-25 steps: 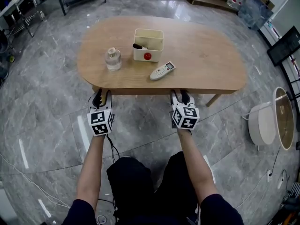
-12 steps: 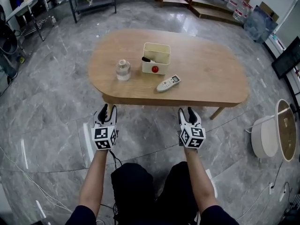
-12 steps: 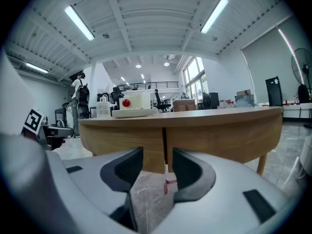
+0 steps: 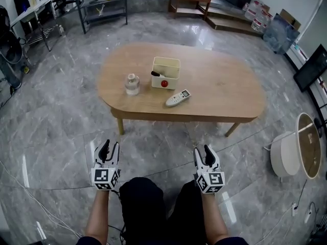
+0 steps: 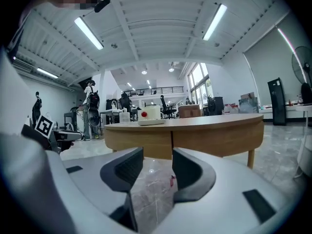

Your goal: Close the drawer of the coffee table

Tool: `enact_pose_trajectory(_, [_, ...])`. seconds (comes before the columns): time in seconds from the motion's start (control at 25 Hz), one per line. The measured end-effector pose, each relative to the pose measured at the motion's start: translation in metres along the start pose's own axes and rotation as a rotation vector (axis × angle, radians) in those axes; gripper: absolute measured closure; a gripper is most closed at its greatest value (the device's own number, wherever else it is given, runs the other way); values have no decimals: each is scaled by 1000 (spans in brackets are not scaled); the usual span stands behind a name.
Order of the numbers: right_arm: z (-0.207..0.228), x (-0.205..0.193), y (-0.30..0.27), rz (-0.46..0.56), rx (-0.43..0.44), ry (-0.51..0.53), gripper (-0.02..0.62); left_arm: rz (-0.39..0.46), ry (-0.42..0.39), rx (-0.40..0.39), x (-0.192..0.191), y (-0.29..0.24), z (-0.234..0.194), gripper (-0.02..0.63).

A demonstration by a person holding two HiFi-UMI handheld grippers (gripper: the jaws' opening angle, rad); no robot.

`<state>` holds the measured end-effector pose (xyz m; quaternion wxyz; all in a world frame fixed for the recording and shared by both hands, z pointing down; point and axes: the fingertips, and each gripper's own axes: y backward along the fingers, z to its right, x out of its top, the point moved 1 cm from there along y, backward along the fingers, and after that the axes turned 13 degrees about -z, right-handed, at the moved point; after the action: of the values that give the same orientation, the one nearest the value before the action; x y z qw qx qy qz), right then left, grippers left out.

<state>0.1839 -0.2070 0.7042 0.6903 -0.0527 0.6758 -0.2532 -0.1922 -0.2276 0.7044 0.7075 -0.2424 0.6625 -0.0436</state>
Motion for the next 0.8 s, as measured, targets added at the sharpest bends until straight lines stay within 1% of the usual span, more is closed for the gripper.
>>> enact_pose_trajectory(0.08, [-5, -6, 16, -5, -11, 21, 397, -4, -3, -5, -4, 17, 5, 453])
enact_pose_trajectory(0.2, [-10, -8, 36, 7, -29, 47, 399, -12, 21, 2, -12, 39, 9, 453])
enact_pose_trajectory(0.32, [-8, -10, 52, 24, -35, 11, 419, -14, 49, 23, -18, 57, 11, 453])
enact_pose_trajectory(0.4, [-7, -14, 58, 26, -40, -14, 420, -11, 67, 31, -19, 65, 11, 453])
enact_pose_trajectory(0.48, [-7, -17, 60, 21, -46, -17, 419, 1, 77, 36, -18, 71, 10, 453])
enact_pose_trajectory(0.64, [-12, -24, 66, 15, -39, -14, 422, 6, 68, 41, -15, 80, 11, 453])
enact_pose_trajectory(0.8, [-12, -19, 67, 28, -36, -6, 434, 31, 61, 50, -5, 82, 8, 453])
